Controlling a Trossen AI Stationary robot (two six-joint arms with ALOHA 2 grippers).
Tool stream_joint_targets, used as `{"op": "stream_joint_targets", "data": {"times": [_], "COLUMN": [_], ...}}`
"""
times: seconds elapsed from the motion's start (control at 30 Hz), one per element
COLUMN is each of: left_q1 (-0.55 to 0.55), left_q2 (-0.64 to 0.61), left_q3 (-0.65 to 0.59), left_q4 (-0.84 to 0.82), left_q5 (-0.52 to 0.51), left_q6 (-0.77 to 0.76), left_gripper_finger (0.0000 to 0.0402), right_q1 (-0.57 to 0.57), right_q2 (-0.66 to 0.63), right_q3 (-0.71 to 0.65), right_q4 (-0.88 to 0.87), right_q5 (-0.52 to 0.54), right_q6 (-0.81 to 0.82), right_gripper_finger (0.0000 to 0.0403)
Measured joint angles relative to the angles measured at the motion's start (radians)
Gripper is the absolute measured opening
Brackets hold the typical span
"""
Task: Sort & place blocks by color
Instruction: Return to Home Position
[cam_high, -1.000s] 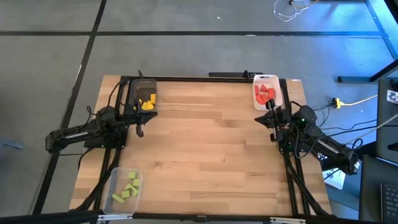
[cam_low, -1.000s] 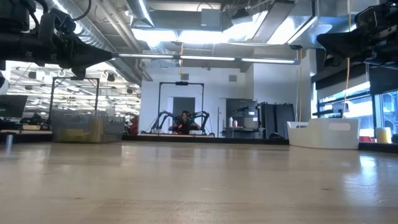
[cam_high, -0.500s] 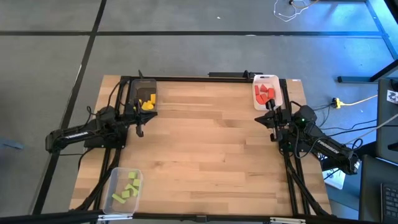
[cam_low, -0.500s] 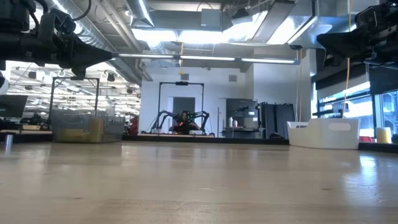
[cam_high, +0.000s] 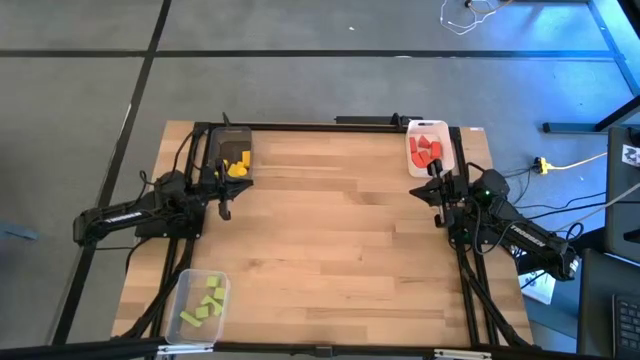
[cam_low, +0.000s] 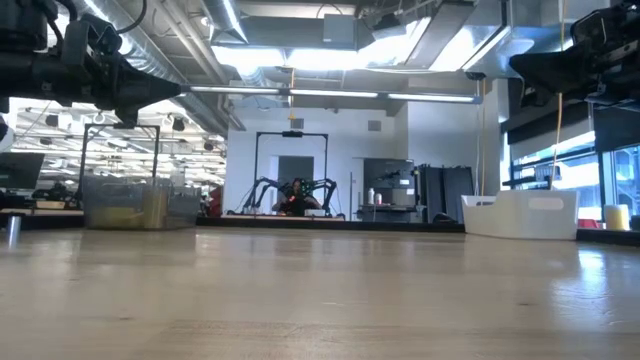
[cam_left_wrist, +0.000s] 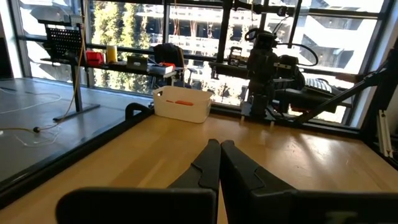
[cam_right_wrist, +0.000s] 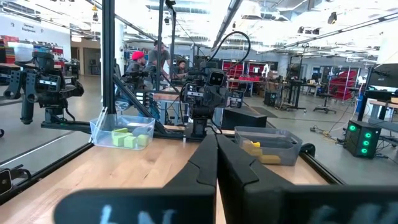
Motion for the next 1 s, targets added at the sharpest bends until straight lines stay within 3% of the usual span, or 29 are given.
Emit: {"op": "stream_joint_targets", "data": {"times": [1.0], "left_q1": [0.000], "left_q2": [0.000], "left_q3": [0.000], "left_q4": [0.000], "left_q5": [0.000], "left_q6": [0.000], "left_gripper_finger": [0.0000], "right_q1": [0.000], "right_q2": [0.000], "right_q3": [0.000], "right_q4": [0.000], "right_q5": [0.000], "right_q6": [0.000], "right_gripper_finger": [0.0012]}}
